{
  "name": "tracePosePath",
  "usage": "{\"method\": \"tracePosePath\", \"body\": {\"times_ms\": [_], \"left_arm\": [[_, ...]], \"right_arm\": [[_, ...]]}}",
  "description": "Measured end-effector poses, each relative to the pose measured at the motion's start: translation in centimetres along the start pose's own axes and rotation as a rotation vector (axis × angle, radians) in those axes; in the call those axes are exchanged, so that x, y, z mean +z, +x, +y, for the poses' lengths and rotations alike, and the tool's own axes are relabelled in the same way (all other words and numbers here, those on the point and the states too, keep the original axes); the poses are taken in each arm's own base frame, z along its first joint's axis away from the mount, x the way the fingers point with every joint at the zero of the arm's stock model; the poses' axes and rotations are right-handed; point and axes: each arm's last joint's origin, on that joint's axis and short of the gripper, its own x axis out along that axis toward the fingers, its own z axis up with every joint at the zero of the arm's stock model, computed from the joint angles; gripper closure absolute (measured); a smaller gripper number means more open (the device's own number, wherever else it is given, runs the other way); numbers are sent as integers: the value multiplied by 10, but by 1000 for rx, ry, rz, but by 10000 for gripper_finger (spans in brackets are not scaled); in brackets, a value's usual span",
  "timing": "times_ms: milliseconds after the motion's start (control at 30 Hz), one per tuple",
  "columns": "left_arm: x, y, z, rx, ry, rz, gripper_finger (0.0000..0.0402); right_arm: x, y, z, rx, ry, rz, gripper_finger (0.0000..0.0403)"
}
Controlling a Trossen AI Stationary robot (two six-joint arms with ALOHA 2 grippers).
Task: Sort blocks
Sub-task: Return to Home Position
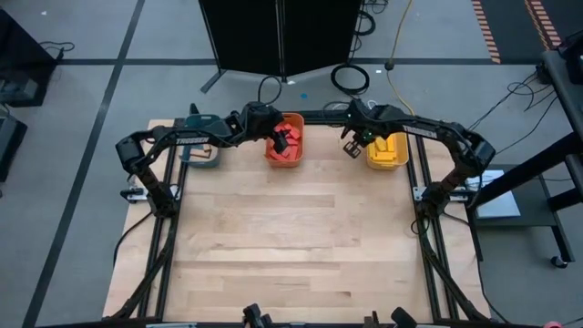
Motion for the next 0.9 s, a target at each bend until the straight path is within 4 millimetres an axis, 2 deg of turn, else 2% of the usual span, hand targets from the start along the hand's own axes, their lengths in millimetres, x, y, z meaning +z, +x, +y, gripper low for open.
{"method": "tracePosePath", "body": {"times_ms": [200, 267, 367, 500, 667, 733, 900], "left_arm": [[13, -22, -4, -14, -28, -21, 181], [15, -31, -12, -46, -41, -25, 181], [6, -42, -33, -142, -34, -67, 181], [-10, -65, -64, -268, -41, -205, 181], [-38, -108, -94, -423, -29, -402, 181], [-50, -123, -99, -472, -35, -461, 181], [-83, -149, -101, -535, -56, -528, 181]], "right_arm": [[5, -50, 13, 158, -71, -204, 403], [0, -62, 21, 225, -99, -264, 403], [-16, -74, 34, 304, -157, -337, 403], [-44, -80, 58, 395, -212, -501, 403], [-81, -82, 88, 674, -276, -829, 403], [-93, -80, 96, 762, -290, -954, 403], [-111, -71, 106, 860, -324, -1039, 403]]}}
